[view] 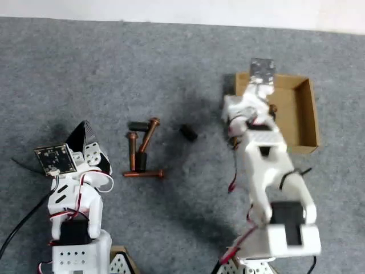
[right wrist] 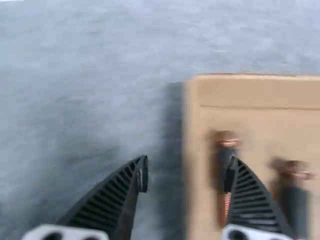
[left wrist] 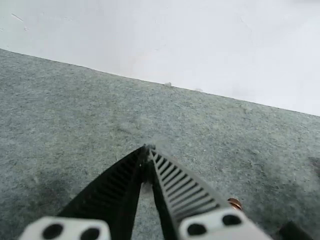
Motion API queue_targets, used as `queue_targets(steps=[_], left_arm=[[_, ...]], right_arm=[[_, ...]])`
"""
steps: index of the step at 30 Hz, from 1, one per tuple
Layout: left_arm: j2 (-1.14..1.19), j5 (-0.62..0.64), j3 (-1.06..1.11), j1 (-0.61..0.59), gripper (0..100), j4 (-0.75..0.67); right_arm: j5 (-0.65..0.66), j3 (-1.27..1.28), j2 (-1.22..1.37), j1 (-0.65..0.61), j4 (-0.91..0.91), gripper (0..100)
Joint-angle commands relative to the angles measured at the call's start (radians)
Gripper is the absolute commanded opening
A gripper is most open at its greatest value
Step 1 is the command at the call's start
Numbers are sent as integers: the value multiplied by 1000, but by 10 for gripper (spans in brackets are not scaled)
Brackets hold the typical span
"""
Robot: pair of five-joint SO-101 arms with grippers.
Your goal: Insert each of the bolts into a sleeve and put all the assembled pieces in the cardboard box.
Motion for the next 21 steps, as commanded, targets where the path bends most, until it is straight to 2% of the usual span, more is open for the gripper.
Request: queue_targets(steps=[1, 6, 10, 12, 17, 21], left_arm=[[-10, -25, 18, 12, 17, 2], [-10, -25, 18, 12, 17, 2], [-10, -25, 18, 12, 17, 2], [-10, -25, 18, 12, 17, 3], [-10, -25, 18, 12, 17, 14], [-10, -25, 18, 12, 17, 14]], right_arm=[[12, 136, -243, -151, -5, 224], [14, 249, -387, -266, -5, 224], [15, 282, -394, -323, -5, 224], [54, 278, -354, -332, 1, 224], [275, 209, -147, -361, 2, 224], [287, 90, 31, -351, 33, 224]])
